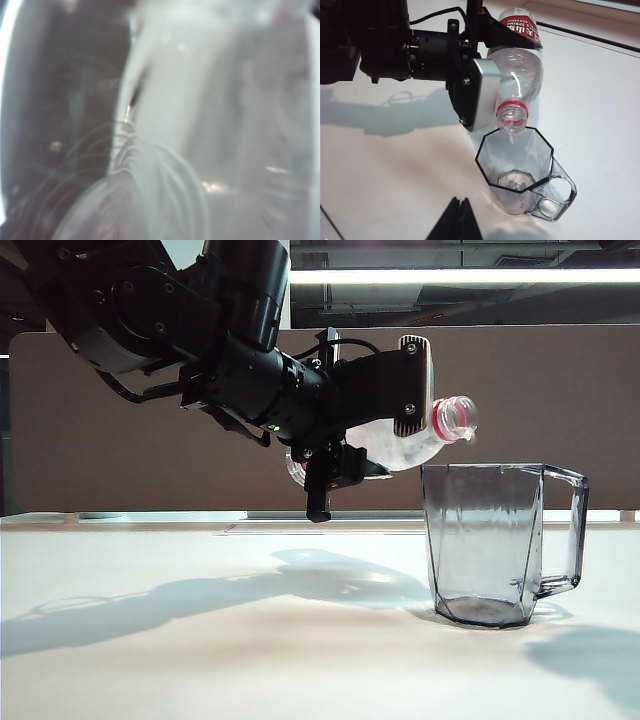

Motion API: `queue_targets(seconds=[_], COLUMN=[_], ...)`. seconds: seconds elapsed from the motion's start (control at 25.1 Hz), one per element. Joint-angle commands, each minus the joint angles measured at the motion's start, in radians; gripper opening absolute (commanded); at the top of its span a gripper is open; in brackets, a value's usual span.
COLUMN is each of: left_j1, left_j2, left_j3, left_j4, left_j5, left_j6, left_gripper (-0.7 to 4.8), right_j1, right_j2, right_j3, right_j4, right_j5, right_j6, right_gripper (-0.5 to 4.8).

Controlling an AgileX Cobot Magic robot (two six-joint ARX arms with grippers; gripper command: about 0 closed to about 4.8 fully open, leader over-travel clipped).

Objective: Pick up the mineral water bottle with the left hand on the table and pour water into the mug until it's half full.

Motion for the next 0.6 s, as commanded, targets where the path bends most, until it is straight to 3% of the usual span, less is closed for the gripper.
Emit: queue_targets(seconds=[0.04,0.6], left_j1=[-0.001,-0.001], left_j2=[-0.013,-0.013], left_j3=[0.008,0.008], left_j4=[0.065,0.074], left_j5=[0.003,0.003], left_j6=[0.026,0.050], left_gripper=[2.14,2.14], right_j1=[-0.001,-0.001], right_j2=[-0.001,-0.001], right_j3=[0.007,0.007], right_j4=[0.010,0.010], right_j5=[-0.005,-0.005], right_j6=[0.001,0.001], right_gripper=[-0.08,-0.08])
